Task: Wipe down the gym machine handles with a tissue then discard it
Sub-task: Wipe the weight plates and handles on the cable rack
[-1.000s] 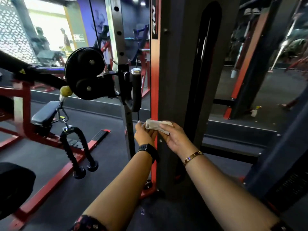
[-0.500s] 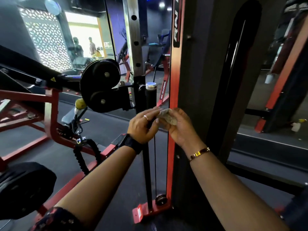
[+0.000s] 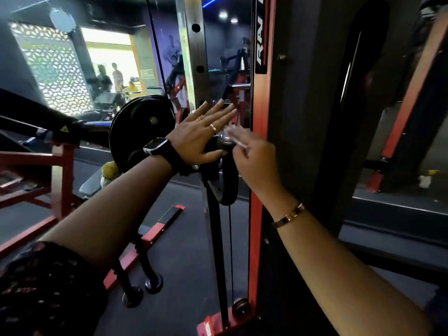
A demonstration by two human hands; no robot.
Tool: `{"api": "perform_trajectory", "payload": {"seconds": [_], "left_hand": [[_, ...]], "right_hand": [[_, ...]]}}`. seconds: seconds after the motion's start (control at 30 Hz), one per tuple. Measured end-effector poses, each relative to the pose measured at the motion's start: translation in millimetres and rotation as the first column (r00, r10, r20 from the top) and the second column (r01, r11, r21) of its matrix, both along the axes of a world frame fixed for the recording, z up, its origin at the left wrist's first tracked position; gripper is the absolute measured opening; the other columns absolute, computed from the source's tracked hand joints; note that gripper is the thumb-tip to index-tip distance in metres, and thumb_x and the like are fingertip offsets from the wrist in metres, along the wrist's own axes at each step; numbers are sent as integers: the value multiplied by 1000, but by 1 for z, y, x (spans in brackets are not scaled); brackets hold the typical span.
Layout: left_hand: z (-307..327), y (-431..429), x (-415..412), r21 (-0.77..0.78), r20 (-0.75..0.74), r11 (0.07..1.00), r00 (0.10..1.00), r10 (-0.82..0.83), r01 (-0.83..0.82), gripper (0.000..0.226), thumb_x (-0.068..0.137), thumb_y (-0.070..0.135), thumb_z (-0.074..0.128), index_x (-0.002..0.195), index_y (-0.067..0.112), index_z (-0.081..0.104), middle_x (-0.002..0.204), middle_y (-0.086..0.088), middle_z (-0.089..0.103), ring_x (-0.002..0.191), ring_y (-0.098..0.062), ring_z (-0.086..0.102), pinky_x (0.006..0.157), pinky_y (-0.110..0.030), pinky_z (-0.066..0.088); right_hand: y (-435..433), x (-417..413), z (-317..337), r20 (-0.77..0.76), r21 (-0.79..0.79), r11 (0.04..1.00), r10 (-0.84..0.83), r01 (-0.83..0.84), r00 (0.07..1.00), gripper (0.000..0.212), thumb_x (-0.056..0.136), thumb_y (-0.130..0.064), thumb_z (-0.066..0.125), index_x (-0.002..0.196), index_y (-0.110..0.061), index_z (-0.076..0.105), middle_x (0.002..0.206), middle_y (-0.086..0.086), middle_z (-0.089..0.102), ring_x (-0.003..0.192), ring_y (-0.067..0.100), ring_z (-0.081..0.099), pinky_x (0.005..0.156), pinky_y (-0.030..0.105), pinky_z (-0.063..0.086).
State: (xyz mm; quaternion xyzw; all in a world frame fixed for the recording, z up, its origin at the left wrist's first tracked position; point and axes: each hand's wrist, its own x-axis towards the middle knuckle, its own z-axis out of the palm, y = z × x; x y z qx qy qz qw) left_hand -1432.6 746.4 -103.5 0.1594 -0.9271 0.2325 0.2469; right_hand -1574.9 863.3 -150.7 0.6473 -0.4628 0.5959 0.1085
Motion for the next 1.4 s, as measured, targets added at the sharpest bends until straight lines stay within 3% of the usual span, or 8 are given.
{"api": "perform_trajectory", "payload": {"seconds": [0.2,0.47,0.6,0.77,0.93,1.1,1.3,1.4], "left_hand": [[-2,-26,-8,41,85,983,979,-183,180,77,91,56,34,152,9,22,159,-9,21,149,-25,8,121,-45,3],[4,-31,-21,9,80,905,901,-426,426,77,88,50,40,152,14,16,158,-6,21,144,-13,3,119,-26,-10],[6,-35,-19,20,73,907,904,-421,421,83,86,58,32,152,10,17,159,-10,20,144,-14,0,119,-32,-4],[9,-38,-21,-18,133,897,890,-436,442,80,88,59,32,153,15,14,159,-5,17,144,-12,-3,116,-24,-14],[14,-38,-24,-14,163,911,900,-404,411,89,84,65,30,154,14,14,160,-7,14,144,-12,-6,118,-27,-10],[14,-39,-19,14,147,890,880,-452,456,81,85,58,28,150,18,3,158,1,6,144,-13,-5,118,-28,-7],[18,-36,-19,12,221,883,860,-460,469,99,77,68,37,148,17,-8,156,4,-4,146,-14,-7,120,-31,-4],[20,-44,-14,-63,282,878,853,-440,474,111,71,81,38,150,16,-7,158,2,-3,146,-17,-5,120,-36,-2]], "right_hand": [[-11,17,13,-98,97,969,-217,227,971,37,86,-11,47,118,-6,65,118,10,65,112,20,59,99,36,48],[-4,36,-23,-75,-170,805,-586,569,807,36,85,-1,49,117,-2,66,120,13,65,117,22,58,108,20,36],[-9,47,-4,-140,-65,780,-625,622,768,37,82,3,53,117,-1,65,121,16,65,115,26,60,104,29,41],[-3,46,-25,-245,-231,713,-701,662,670,35,92,-5,44,122,0,63,126,16,61,120,26,57,105,33,42],[-14,40,-12,-102,-44,756,-654,654,749,46,81,11,57,125,2,58,124,19,62,117,29,60,100,44,48],[-5,44,-35,-388,-232,714,-691,661,610,41,92,3,47,132,0,54,140,17,50,133,27,45,110,36,38],[-8,44,-38,-333,-234,681,-727,694,601,48,91,3,49,139,-2,46,146,16,43,138,25,37,115,27,27],[-9,36,-48,-521,-260,662,-709,703,476,52,93,5,44,143,-5,39,151,14,35,142,26,28,115,34,29]]}}
